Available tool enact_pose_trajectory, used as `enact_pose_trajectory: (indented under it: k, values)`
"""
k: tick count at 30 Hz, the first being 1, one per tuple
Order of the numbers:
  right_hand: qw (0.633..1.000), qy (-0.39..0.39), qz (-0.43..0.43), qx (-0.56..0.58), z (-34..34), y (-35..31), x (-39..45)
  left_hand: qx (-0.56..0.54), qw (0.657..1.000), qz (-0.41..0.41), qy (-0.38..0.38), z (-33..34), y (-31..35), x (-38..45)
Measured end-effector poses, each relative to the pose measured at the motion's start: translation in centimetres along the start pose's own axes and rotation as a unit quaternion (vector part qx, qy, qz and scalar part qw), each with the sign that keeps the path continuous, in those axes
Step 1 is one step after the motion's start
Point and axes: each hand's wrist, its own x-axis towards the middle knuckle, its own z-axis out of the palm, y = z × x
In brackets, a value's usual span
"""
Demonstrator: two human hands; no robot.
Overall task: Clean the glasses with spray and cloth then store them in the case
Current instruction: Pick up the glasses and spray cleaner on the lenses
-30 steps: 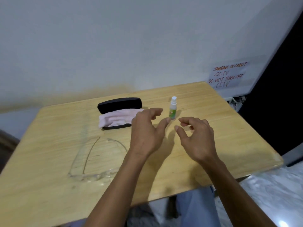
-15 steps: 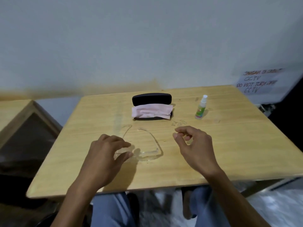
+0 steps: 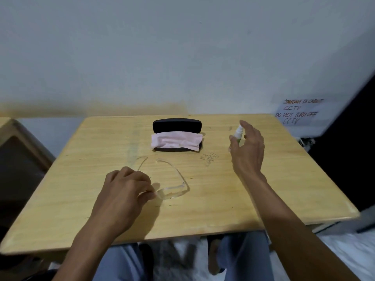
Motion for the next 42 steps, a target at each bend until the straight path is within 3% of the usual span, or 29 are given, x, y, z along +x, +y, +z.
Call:
enact_pose_trajectory:
  k: [4,9,13,16,19,23,25,35,42]
  values:
    - [1.000,0.010,-0.014,0.000,0.7,0.7,-0.1,-0.043,0.999,-0.020,0.016,-0.4,0.2,0.2]
    - [0.999,-0.033,-0.004,0.009,0.8,0.8,-0.3,-0.214,0.970,-0.102,0.049,-1.9,1.1,0.6]
    - [0.987,-0.032,0.057,0.148,-1.4,-2.1,-1.1,-0.327,0.929,-0.165,0.060,-3.3,1.9,1.1]
    - [0.970,-0.081,0.069,0.221,-3.5,-4.5,-2.8,-0.371,0.910,-0.176,0.057,-3.9,2.3,1.6]
    - [0.917,-0.160,0.128,0.341,-5.2,-6.6,-4.7,-0.417,0.886,-0.197,0.052,-4.1,2.5,2.0]
    - [0.804,-0.252,0.203,0.499,-7.1,-9.5,-7.4,-0.447,0.869,-0.208,0.039,-4.5,2.8,2.4]
    - [0.765,-0.277,0.224,0.536,-7.6,-10.3,-8.5,-0.455,0.864,-0.213,0.033,-4.8,3.0,2.5]
    - [0.685,-0.329,0.281,0.586,-8.1,-11.6,-9.5,-0.460,0.868,-0.188,-0.007,-6.1,3.8,3.2]
    - [0.656,-0.331,0.287,0.615,-8.4,-11.3,-9.2,-0.459,0.862,-0.212,0.014,-5.9,4.2,3.7]
